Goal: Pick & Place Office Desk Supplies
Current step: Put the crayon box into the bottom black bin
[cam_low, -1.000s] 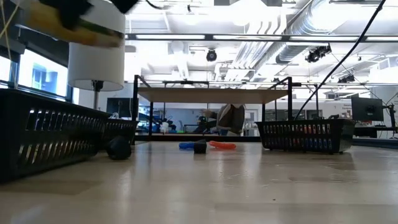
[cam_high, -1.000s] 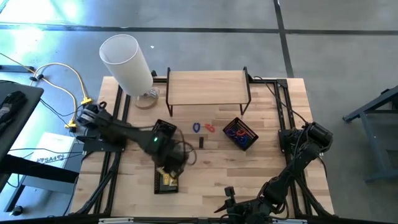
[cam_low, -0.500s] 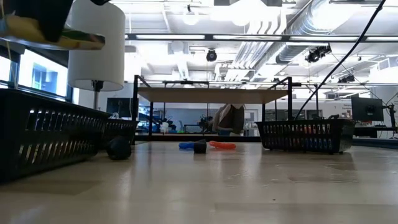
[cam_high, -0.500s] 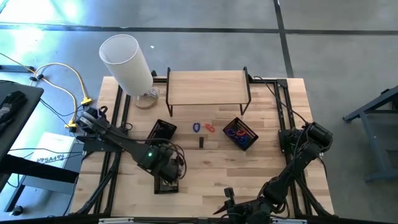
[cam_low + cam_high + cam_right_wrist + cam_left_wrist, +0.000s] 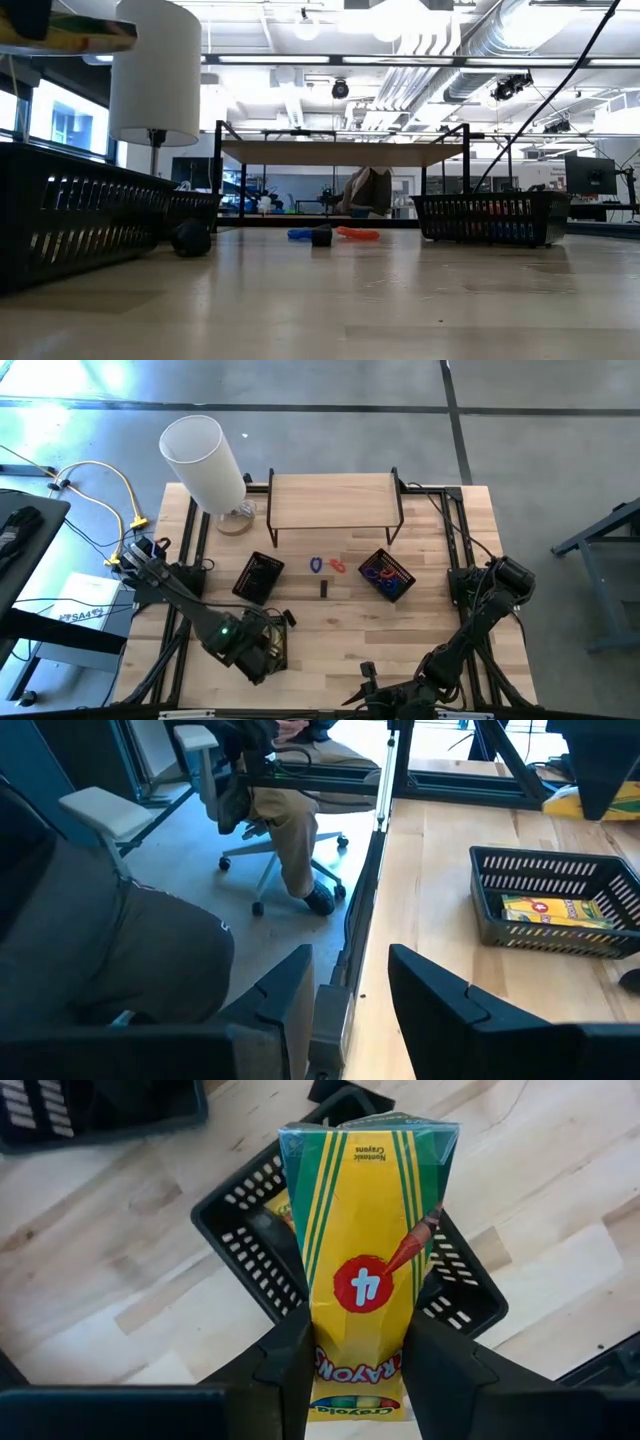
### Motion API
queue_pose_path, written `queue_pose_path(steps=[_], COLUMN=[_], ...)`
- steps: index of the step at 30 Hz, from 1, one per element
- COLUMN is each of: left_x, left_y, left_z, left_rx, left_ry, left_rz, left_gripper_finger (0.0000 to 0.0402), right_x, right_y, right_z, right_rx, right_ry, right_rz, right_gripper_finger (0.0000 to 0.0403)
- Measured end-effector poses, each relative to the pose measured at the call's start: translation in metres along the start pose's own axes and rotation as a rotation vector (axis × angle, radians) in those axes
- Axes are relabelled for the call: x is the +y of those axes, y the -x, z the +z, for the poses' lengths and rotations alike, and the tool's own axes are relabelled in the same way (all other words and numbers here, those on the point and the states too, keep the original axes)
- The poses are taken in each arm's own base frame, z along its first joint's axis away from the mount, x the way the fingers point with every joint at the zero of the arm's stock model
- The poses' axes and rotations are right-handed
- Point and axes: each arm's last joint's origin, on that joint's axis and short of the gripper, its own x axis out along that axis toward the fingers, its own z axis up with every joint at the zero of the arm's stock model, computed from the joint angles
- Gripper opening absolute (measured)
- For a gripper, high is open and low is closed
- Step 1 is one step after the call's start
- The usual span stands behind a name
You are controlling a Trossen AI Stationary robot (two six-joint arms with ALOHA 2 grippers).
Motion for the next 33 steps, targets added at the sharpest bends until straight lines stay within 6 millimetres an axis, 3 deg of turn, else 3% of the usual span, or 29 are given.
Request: queue_pose_path(steps=[7,14,22,33], left_x=[-0.004,-0.016,-0.020,-0.024], left_y=[-0.015,-0.045,-0.062,-0.068], left_z=[-0.002,-0.008,-0.016,-0.016], left_rx=[0.002,0.052,0.073,0.037], left_ry=[0.056,-0.039,-0.082,-0.150], left_rz=[0.042,0.111,0.161,0.141], left_gripper_finger=[0.0128,0.0129,0.0129,0.0129], right_x=[0.000,0.001,0.001,0.003], right_y=[0.000,0.000,0.000,0.002], right_z=[0.000,0.001,0.001,0.001], right_rx=[-0.001,-0.008,-0.010,-0.011], right_ry=[-0.026,-0.046,-0.056,-0.056], right_rz=[0.000,0.012,0.012,0.019], right_gripper_finger=[0.0120,0.0120,0.0120,0.0120])
